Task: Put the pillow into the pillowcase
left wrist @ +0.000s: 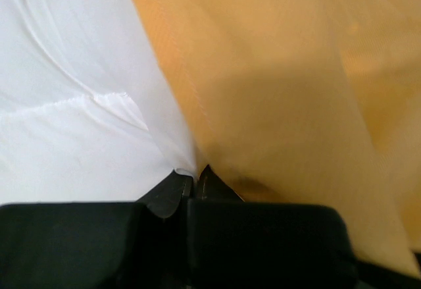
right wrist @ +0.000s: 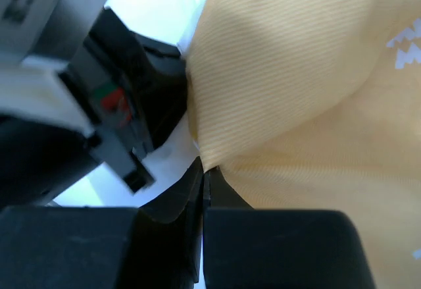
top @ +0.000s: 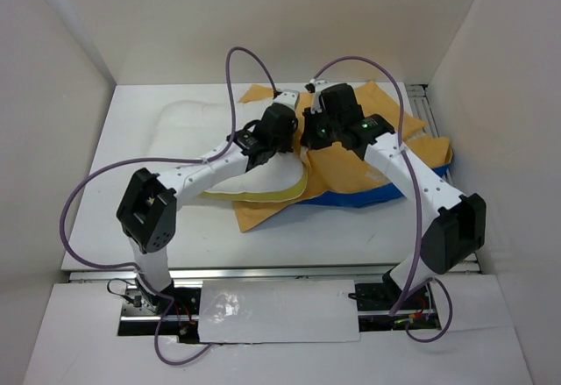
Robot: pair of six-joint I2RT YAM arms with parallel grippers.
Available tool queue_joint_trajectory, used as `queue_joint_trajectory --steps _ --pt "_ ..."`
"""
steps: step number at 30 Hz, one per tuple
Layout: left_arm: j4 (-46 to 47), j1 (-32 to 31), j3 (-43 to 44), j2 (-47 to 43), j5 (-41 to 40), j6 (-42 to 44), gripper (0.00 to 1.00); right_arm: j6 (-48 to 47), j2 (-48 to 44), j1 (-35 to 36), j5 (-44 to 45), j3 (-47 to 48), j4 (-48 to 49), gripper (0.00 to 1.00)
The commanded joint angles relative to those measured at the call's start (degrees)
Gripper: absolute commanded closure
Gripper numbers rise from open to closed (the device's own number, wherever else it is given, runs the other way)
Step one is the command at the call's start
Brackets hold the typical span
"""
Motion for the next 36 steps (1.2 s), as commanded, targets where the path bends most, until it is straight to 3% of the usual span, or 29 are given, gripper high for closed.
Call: queue_joint_trajectory --steps 1,6,14,18,22,25,29,34,35,36 --pt "8.8 0.3 2.1 2.4 -14.7 -6.2 1.00 -0.2 -0.7 -1.2 -1.7 -1.2 -3.2 1.00" --pt "10.9 0.3 2.1 5.1 -16.9 -9.3 1.00 -0.2 -1.8 -2.3 -5.0 -4.4 -3.2 1.00" --pt "13.8 0.3 -1.7 4.2 -17.6 -29.3 1.00 0.5 -2.4 -4.0 -17.0 -8.9 -2.2 1.00" --pt "16.9 -0.8 -3.2 3.1 -15.9 -31.1 1.00 1.9 -1.2 -5.2 -21.9 -8.2 0.6 1.00" --pt "14.8 -4.6 -3.9 1.9 -24.6 -38.1 1.00 3.6 0.3 -5.7 -31.4 -4.7 2.1 1.00" --pt "12.5 -4.6 -2.1 1.9 -26.4 -44.3 1.00 3.6 1.0 -5.7 -35.7 -3.3 0.7 1.00" --pt "15.1 -4.6 0.9 1.9 -24.4 -43.8 1.00 7.7 -1.1 -7.2 -39.2 -7.9 6.8 1.00" --pt "13.2 -4.6 -0.1 1.3 -18.6 -41.2 1.00 9.0 -1.6 -9.2 -34.0 -9.1 6.1 1.00" --pt "12.6 -4.6 -2.7 0.2 -18.6 -39.4 0.80 9.0 -1.6 -10.2 -31.4 -9.8 6.1 1.00" --pt "11.1 -4.6 -4.1 -0.9 -18.6 -39.4 0.67 9.0 -2.1 -10.9 -30.4 -10.6 6.1 1.00"
